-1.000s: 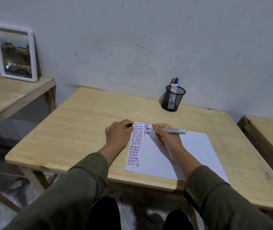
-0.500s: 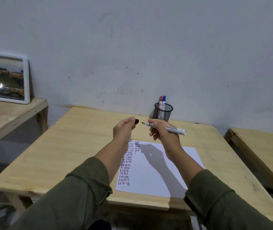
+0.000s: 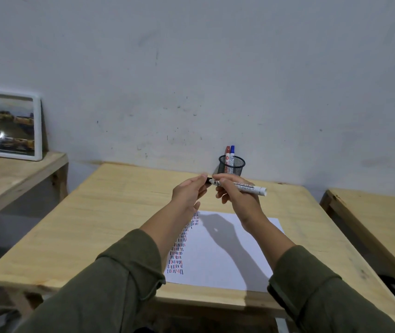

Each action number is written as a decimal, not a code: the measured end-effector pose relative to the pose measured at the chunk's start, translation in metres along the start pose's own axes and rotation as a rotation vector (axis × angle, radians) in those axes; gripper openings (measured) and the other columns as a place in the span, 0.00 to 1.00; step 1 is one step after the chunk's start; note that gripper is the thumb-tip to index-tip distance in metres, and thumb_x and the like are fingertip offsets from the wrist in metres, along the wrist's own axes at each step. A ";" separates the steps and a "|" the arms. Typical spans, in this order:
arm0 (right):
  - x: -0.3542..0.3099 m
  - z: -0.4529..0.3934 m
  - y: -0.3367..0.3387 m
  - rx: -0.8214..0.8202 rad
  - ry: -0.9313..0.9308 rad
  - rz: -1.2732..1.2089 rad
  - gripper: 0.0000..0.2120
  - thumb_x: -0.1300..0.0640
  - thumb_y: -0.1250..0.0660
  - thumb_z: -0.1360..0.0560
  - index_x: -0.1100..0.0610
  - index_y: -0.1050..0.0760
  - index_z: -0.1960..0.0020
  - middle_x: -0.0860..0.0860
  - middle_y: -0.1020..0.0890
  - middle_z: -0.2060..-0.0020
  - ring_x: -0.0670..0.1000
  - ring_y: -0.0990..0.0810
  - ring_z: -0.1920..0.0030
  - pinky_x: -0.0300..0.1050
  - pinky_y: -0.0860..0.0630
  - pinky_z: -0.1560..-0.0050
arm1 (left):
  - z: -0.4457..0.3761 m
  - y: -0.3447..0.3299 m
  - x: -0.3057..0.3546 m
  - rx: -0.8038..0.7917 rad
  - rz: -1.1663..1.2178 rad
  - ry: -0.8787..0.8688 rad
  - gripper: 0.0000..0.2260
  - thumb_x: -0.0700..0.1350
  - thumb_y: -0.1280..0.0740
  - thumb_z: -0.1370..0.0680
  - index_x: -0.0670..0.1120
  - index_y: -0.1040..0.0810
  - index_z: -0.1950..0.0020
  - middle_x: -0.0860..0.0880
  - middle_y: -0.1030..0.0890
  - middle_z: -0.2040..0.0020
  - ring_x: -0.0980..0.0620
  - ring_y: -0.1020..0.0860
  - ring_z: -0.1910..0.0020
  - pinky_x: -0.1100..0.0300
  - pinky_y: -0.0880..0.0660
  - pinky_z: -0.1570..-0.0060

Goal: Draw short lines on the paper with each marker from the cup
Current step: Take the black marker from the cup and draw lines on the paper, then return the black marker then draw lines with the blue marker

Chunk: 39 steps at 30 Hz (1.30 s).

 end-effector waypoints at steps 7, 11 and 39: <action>0.007 -0.001 0.004 0.053 -0.055 -0.083 0.10 0.61 0.38 0.24 0.58 0.17 0.54 0.54 0.20 0.65 0.48 0.23 0.68 0.40 0.26 0.64 | -0.003 -0.005 0.001 0.013 0.086 0.012 0.06 0.46 0.31 0.25 0.47 0.22 0.61 0.56 0.20 0.76 0.61 0.25 0.63 0.71 0.34 0.75; 0.024 0.001 0.006 0.124 -0.197 -0.328 0.08 0.62 0.36 0.26 0.64 0.19 0.54 0.57 0.23 0.68 0.49 0.26 0.71 0.37 0.26 0.68 | -0.006 -0.004 -0.003 0.032 0.095 -0.060 0.05 0.44 0.30 0.25 0.46 0.22 0.61 0.51 0.19 0.63 0.61 0.22 0.62 0.74 0.31 0.71; 0.026 -0.156 0.086 0.003 -0.120 0.006 0.45 0.70 0.31 0.29 0.35 0.49 0.27 0.57 0.20 0.47 0.56 0.19 0.46 0.52 0.22 0.44 | -0.139 -0.089 0.069 -0.012 -0.872 -0.365 0.22 0.51 0.32 0.25 0.47 0.27 0.31 0.48 0.23 0.33 0.49 0.27 0.34 0.57 0.32 0.34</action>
Point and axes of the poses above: each hand's wrist, its own z-axis away from the middle knuckle, its own y-axis out of the back of the hand, x = y × z, the point moved 10 cm from there along -z, towards the middle knuckle
